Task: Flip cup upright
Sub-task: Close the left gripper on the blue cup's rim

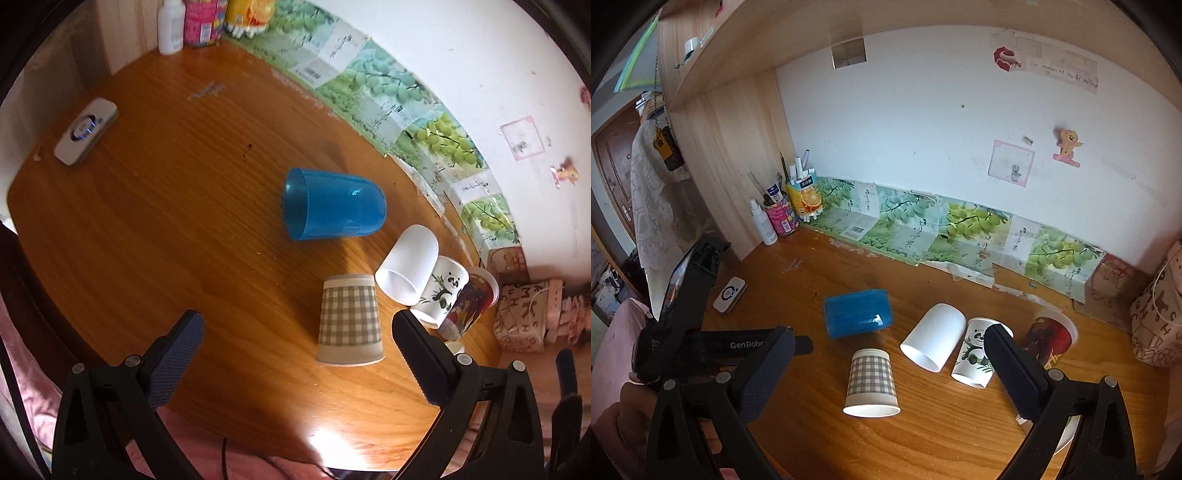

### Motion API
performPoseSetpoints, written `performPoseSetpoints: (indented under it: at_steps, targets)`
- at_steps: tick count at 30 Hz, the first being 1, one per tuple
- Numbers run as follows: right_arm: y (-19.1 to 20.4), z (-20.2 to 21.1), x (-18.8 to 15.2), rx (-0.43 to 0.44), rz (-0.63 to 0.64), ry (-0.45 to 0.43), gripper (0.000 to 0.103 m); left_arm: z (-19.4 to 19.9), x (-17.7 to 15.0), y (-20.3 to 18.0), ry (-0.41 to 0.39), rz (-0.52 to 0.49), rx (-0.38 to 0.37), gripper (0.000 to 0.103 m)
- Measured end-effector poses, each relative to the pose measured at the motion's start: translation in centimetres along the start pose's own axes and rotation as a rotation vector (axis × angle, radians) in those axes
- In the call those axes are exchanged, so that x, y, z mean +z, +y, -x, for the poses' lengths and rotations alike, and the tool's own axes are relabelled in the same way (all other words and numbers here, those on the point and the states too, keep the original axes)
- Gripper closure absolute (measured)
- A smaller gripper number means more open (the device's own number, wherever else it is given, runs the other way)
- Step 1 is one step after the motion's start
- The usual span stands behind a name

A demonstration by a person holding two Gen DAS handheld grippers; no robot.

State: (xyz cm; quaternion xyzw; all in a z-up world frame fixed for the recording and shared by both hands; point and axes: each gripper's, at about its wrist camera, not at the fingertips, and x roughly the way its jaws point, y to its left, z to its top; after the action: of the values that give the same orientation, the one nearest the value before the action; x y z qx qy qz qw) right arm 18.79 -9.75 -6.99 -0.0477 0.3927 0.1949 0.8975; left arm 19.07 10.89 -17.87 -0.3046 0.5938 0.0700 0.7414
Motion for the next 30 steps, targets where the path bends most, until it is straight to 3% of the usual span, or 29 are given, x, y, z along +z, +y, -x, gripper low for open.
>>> performPoseSetpoints:
  at_steps: [3,14,22,30]
  targets:
    - [-0.6,-0.9,0.6,-0.023,-0.014,0.009,0.0,-1.7,1.6,0.0,0.058,0.058,-0.051,0.001]
    - [-2.0,-2.7,1.0,-0.094,-0.043,0.044,0.0,-5.7,5.6,-0.7,0.128,0.246,-0.168,0.001]
    - [-2.4,-3.4,0.5,-0.11,-0.066,0.095,0.0,-8.1,7.8,-1.0,0.12,0.325,-0.172,0.001]
    - [-2.4,-3.8,0.0,-0.125,-0.075,0.125,0.0,-10.1,8.5,-0.2,0.164,0.39,-0.153,0.001]
